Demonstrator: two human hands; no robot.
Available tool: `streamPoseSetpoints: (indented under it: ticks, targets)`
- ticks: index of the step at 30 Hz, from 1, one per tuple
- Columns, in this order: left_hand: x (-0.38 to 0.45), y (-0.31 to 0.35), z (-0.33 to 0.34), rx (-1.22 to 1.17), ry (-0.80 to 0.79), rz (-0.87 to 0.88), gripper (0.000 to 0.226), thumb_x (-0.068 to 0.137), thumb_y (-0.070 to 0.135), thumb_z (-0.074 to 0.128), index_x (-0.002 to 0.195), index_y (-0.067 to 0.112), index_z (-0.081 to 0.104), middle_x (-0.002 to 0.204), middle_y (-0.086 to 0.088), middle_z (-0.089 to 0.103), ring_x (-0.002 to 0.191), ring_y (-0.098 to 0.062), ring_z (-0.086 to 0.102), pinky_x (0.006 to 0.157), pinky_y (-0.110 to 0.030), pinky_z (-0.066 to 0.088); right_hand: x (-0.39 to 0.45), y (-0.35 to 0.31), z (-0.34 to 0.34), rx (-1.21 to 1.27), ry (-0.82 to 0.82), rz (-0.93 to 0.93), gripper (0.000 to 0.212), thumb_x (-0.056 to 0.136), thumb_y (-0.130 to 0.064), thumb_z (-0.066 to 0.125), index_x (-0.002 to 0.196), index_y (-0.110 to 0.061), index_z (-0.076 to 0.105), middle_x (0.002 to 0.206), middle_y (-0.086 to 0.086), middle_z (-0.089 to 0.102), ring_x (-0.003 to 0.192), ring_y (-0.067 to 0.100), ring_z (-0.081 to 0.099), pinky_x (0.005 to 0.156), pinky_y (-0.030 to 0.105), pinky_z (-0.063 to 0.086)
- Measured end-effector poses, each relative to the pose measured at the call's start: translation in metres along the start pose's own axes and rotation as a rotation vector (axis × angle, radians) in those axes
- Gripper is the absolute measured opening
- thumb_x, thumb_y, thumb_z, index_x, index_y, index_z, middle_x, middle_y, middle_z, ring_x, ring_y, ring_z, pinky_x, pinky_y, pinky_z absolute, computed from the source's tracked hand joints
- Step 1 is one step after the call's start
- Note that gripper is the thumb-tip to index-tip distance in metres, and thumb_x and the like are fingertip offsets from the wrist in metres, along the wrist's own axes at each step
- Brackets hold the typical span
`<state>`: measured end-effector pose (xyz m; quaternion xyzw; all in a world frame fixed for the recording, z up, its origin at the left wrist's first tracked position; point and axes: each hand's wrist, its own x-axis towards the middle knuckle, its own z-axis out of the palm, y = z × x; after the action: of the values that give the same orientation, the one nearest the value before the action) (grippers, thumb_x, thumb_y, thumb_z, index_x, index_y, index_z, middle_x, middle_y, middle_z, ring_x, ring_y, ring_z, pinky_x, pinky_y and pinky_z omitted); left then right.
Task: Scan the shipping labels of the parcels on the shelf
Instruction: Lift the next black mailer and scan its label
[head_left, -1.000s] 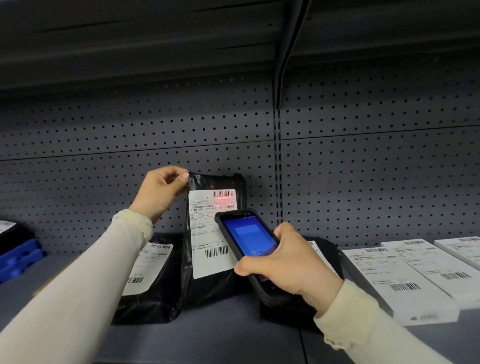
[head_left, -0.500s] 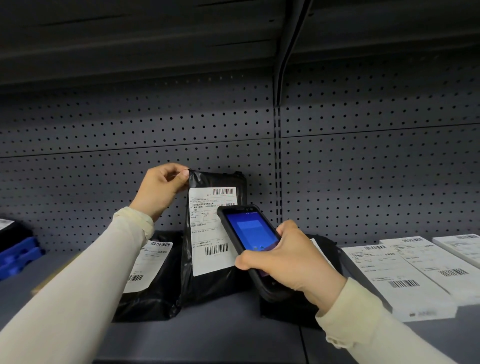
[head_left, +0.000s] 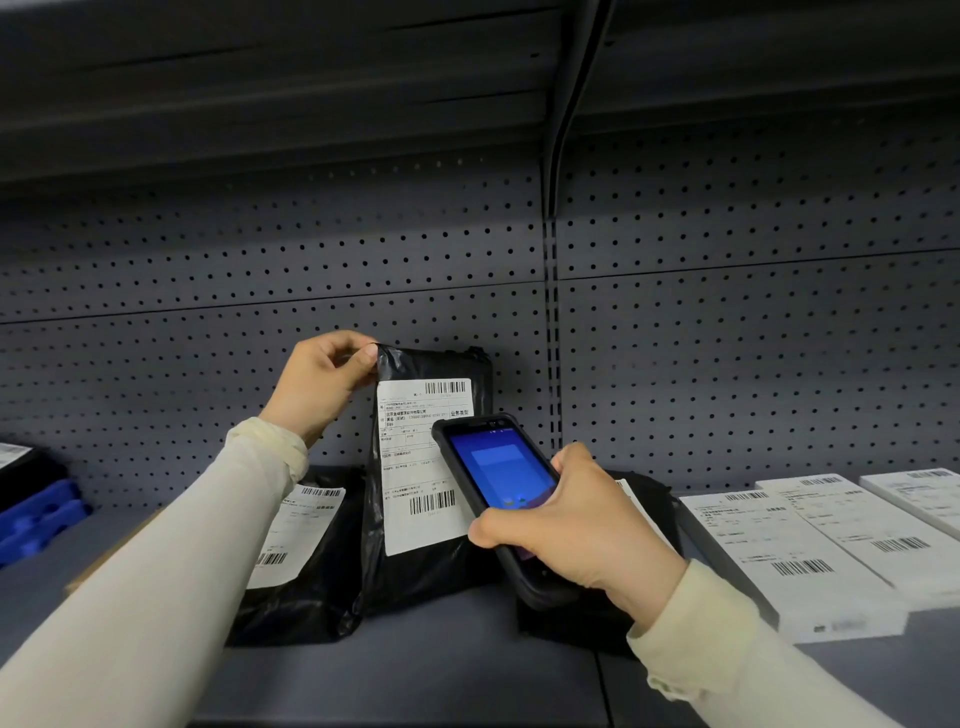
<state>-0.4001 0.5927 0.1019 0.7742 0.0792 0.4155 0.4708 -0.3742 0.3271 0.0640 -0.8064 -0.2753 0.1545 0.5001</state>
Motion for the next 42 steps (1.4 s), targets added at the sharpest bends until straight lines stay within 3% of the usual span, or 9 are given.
streamPoseSetpoints:
  ticks: [4, 12, 21, 24, 27, 30, 32, 37, 42]
  targets:
    - [0.0, 0.0, 0.0, -0.003, 0.003, -0.007, 0.019, 0.093, 0.004, 0.052, 0.08, 0.013, 0.063, 0.082, -0.007, 0.064, 0.078, -0.018, 0.059, 0.086, -0.031, 0.051, -0.001, 0.001, -0.002, -0.006, -0.003, 0.002, 0.073, 0.059, -0.038, 0.084, 0.114, -0.019, 0.04, 0.07, -0.009, 0.058, 0.06, 0.004, 0.053, 0.053, 0.019, 0.042]
    - [0.0, 0.003, 0.002, 0.017, -0.008, -0.01, 0.019, 0.094, 0.006, 0.051, 0.082, 0.012, 0.064, 0.081, -0.005, 0.065, 0.076, -0.013, 0.059, 0.086, -0.028, 0.051, 0.002, 0.004, -0.002, 0.011, 0.002, 0.008, 0.074, 0.059, -0.039, 0.083, 0.114, -0.018, 0.039, 0.069, -0.007, 0.062, 0.062, 0.007, 0.056, 0.054, 0.021, 0.043]
    - [0.003, 0.002, 0.006, -0.001, -0.001, -0.025, 0.019, 0.094, 0.005, 0.052, 0.08, 0.013, 0.063, 0.055, 0.017, 0.063, 0.055, 0.004, 0.057, 0.081, -0.025, 0.05, 0.001, 0.002, -0.004, -0.019, 0.008, -0.007, 0.063, 0.061, -0.04, 0.081, 0.099, -0.022, 0.035, 0.073, -0.005, 0.06, 0.063, 0.008, 0.054, 0.057, 0.022, 0.045]
    - [0.004, 0.002, 0.006, -0.013, -0.006, -0.027, 0.02, 0.094, 0.005, 0.052, 0.079, 0.013, 0.063, 0.055, 0.016, 0.064, 0.056, 0.004, 0.057, 0.076, -0.02, 0.05, 0.003, 0.003, -0.004, -0.019, 0.008, -0.01, 0.061, 0.062, -0.04, 0.081, 0.096, -0.022, 0.034, 0.074, -0.005, 0.061, 0.063, 0.009, 0.054, 0.059, 0.024, 0.045]
    - [0.004, 0.003, 0.006, -0.045, -0.018, -0.033, 0.02, 0.093, 0.004, 0.052, 0.078, 0.012, 0.063, 0.06, 0.012, 0.067, 0.065, -0.005, 0.06, 0.081, -0.025, 0.051, 0.004, 0.004, -0.004, -0.024, 0.018, -0.01, 0.062, 0.06, -0.041, 0.081, 0.099, -0.022, 0.038, 0.076, -0.004, 0.064, 0.064, 0.009, 0.055, 0.06, 0.025, 0.047]
    - [0.005, 0.003, 0.006, -0.075, -0.014, -0.051, 0.02, 0.093, 0.004, 0.053, 0.077, 0.012, 0.063, 0.063, 0.009, 0.067, 0.061, -0.007, 0.058, 0.083, -0.028, 0.051, 0.004, 0.004, -0.005, -0.026, 0.023, -0.012, 0.062, 0.06, -0.04, 0.081, 0.098, -0.024, 0.035, 0.075, -0.004, 0.065, 0.065, 0.009, 0.057, 0.062, 0.026, 0.049]
    - [0.006, 0.003, 0.006, -0.091, -0.007, -0.077, 0.018, 0.092, 0.005, 0.054, 0.078, 0.011, 0.064, 0.068, -0.001, 0.066, 0.068, -0.017, 0.055, 0.085, -0.031, 0.05, 0.004, 0.004, -0.005, -0.027, 0.024, -0.014, 0.064, 0.06, -0.04, 0.081, 0.098, -0.025, 0.033, 0.076, -0.004, 0.065, 0.068, 0.009, 0.058, 0.065, 0.026, 0.051]
    - [0.009, 0.007, 0.004, -0.125, -0.01, -0.116, 0.02, 0.093, 0.002, 0.05, 0.078, 0.01, 0.062, 0.058, 0.007, 0.067, 0.058, -0.003, 0.061, 0.067, -0.013, 0.055, 0.006, 0.005, -0.006, -0.025, 0.021, -0.009, 0.065, 0.06, -0.04, 0.082, 0.102, -0.023, 0.035, 0.074, -0.004, 0.063, 0.065, 0.009, 0.057, 0.063, 0.026, 0.049]
    - [0.012, 0.011, -0.001, -0.169, -0.06, -0.163, 0.017, 0.094, 0.003, 0.05, 0.081, 0.007, 0.061, 0.057, 0.005, 0.068, 0.052, -0.001, 0.061, 0.059, -0.011, 0.052, 0.007, 0.005, -0.006, -0.02, 0.021, -0.011, 0.063, 0.059, -0.04, 0.082, 0.099, -0.022, 0.037, 0.07, -0.006, 0.06, 0.06, 0.009, 0.053, 0.059, 0.026, 0.047]
